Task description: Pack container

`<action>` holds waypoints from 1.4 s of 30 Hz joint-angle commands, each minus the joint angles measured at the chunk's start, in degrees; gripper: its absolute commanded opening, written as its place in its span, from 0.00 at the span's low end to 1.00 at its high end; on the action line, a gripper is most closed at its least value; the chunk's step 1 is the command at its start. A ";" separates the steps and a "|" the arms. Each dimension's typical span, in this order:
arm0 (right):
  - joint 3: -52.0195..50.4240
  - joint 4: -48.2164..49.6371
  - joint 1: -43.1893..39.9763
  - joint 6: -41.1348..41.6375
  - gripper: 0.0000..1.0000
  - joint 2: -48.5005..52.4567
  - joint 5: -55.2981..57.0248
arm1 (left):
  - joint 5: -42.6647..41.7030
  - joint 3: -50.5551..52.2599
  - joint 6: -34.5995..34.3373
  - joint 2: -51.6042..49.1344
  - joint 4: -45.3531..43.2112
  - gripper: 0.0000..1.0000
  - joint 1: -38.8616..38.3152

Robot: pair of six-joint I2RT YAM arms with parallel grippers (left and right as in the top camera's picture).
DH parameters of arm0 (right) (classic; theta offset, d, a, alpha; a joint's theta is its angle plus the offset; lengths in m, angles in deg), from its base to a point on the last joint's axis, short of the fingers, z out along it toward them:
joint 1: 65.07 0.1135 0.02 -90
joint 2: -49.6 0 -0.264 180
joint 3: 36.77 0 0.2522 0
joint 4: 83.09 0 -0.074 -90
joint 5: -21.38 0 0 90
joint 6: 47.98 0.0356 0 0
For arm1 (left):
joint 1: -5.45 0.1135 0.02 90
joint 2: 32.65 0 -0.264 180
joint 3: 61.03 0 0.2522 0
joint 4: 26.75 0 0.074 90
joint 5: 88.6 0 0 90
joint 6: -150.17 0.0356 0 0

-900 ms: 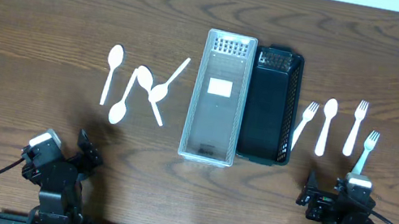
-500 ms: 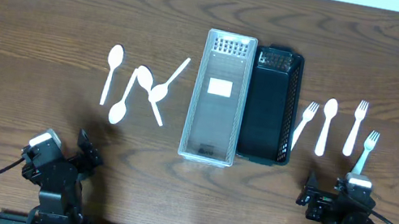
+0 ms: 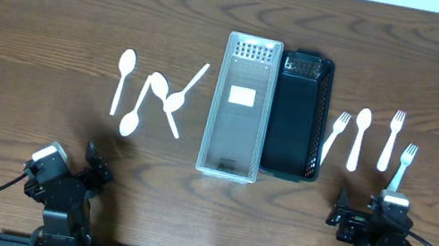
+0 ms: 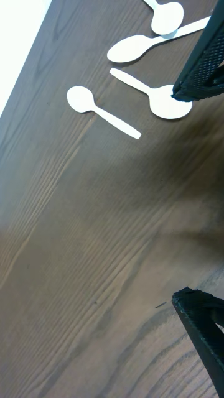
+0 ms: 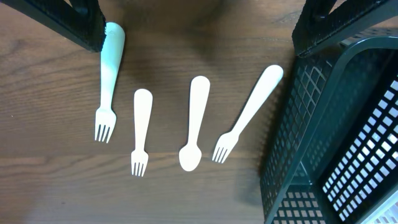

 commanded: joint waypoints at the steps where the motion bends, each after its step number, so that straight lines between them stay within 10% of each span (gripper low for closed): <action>1: -0.68 0.11 -0.87 -0.33 0.99 -0.63 0.81 | 0.52 0.98 -0.52 0.35 0.02 0.98 0.28; 22: -0.68 0.72 -0.87 -0.28 0.99 -0.63 -0.37 | -1.05 0.98 -0.55 0.35 -0.72 0.98 0.28; 31: 0.17 21.51 -0.87 5.70 0.99 0.31 -14.23 | -7.48 -5.64 -0.50 0.09 -9.31 0.98 0.28; 42: 21.53 9.55 -0.90 4.31 0.99 29.66 -10.93 | -7.50 -25.03 -0.15 -21.33 -2.34 0.98 0.28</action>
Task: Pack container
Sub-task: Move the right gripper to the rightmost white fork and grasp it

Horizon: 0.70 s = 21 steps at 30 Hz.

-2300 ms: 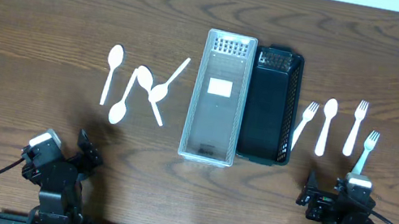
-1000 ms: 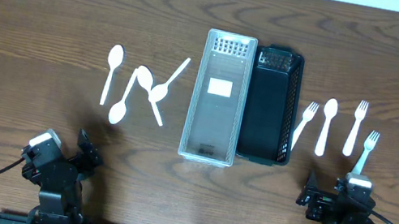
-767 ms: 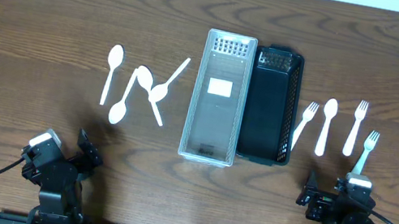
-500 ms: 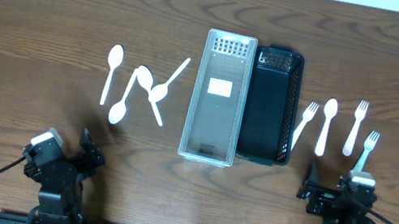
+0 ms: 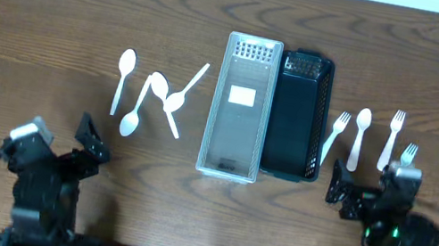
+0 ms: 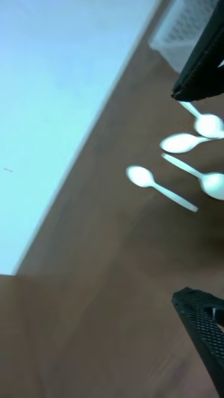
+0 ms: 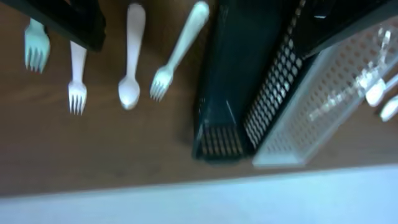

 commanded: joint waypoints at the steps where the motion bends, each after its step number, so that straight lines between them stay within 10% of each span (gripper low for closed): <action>1: 10.27 -3.61 -0.92 -0.74 0.99 11.34 3.04 | -0.37 -7.65 0.48 -9.07 2.86 0.98 0.28; 12: 44.52 -24.46 -7.87 -2.21 0.99 55.41 5.79 | -0.33 -28.04 8.94 -40.02 11.52 0.98 0.31; 21: 47.63 -26.40 -16.46 -1.84 0.98 73.77 4.50 | -0.35 -28.61 8.92 -55.76 13.11 0.98 0.28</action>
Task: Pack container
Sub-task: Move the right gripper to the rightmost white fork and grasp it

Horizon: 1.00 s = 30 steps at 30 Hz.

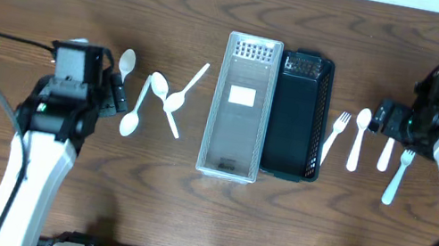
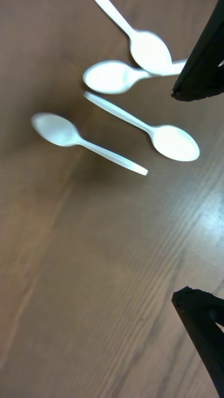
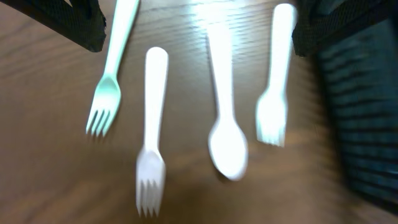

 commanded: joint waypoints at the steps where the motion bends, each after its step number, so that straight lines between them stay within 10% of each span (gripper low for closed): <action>1: 0.79 -0.55 -3.41 0.39 0.96 3.50 -0.22 | -0.13 -0.79 0.98 -3.23 0.55 0.98 0.24; 14: -0.31 0.39 -11.41 3.15 0.80 11.43 1.49 | -0.13 -0.79 0.98 -9.68 0.52 0.98 0.24; 20: -2.97 3.37 -11.54 4.04 0.45 12.02 1.81 | -0.13 -0.79 0.98 -9.73 0.52 0.98 0.24; 30: -11.47 10.78 -11.56 7.21 0.52 12.02 3.82 | -0.13 -0.79 0.98 -9.73 0.55 0.98 0.24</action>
